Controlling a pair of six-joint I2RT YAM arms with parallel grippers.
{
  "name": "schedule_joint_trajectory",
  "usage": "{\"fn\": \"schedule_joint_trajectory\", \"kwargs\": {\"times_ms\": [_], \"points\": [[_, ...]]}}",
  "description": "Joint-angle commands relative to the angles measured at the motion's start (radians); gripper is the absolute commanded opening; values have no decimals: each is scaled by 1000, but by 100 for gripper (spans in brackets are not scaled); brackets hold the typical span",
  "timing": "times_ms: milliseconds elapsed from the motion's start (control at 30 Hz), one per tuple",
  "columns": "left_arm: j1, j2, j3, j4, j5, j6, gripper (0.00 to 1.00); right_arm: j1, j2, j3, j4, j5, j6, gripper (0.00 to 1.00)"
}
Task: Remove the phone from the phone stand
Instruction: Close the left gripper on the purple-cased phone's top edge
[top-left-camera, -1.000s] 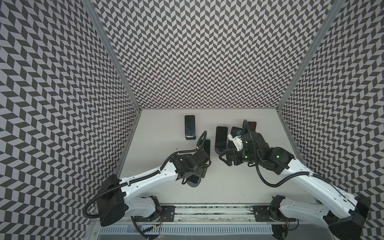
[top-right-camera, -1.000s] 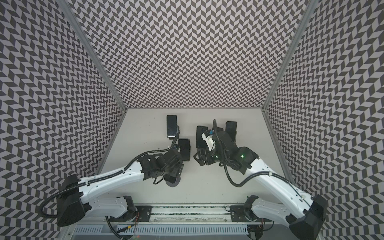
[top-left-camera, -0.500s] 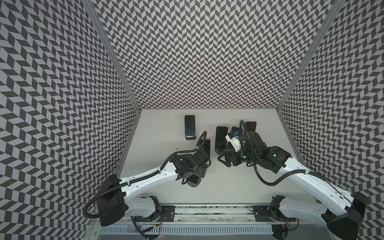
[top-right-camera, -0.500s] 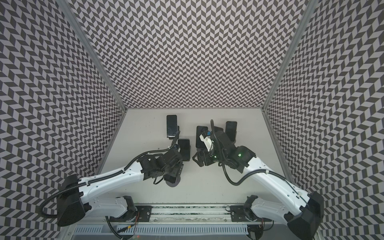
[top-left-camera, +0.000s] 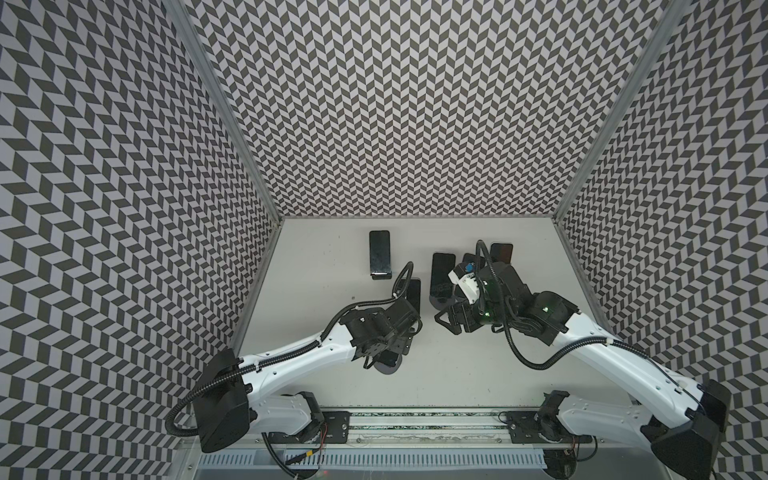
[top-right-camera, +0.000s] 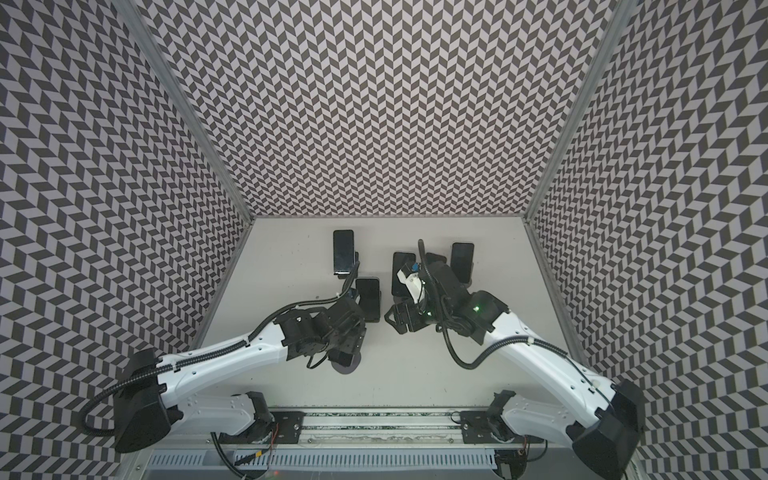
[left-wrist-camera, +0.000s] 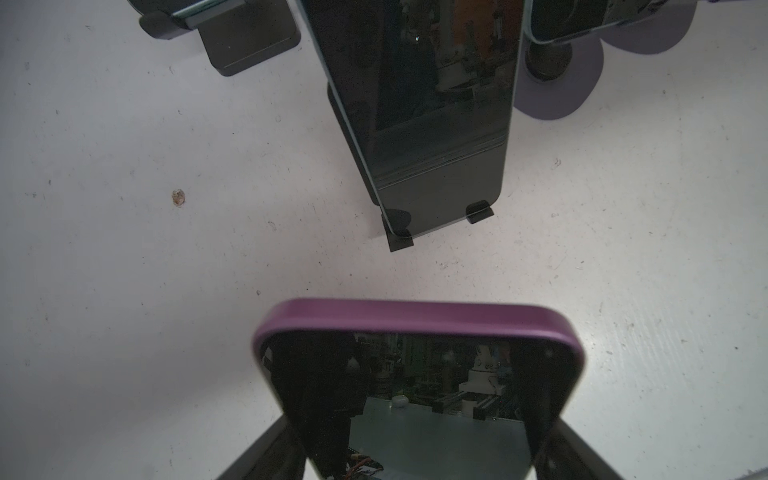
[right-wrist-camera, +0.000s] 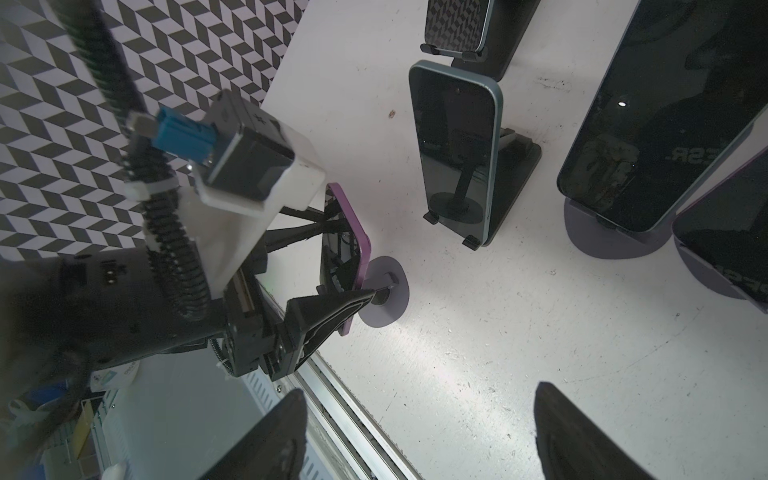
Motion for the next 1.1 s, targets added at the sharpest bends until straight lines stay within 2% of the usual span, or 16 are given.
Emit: {"fn": "schedule_joint_trajectory", "kwargs": {"times_ms": [0,400,1067], "points": [[4,1,-4,-19,-26,-32,81,2,0,14,45,0,-24,83],[3,-5,0,-20,-28,-54,77,2,-5,-3,56,8,-43,83],[4,0,13,-19,-37,-21,74,2,-22,-4,55,25,-49,83]]}}
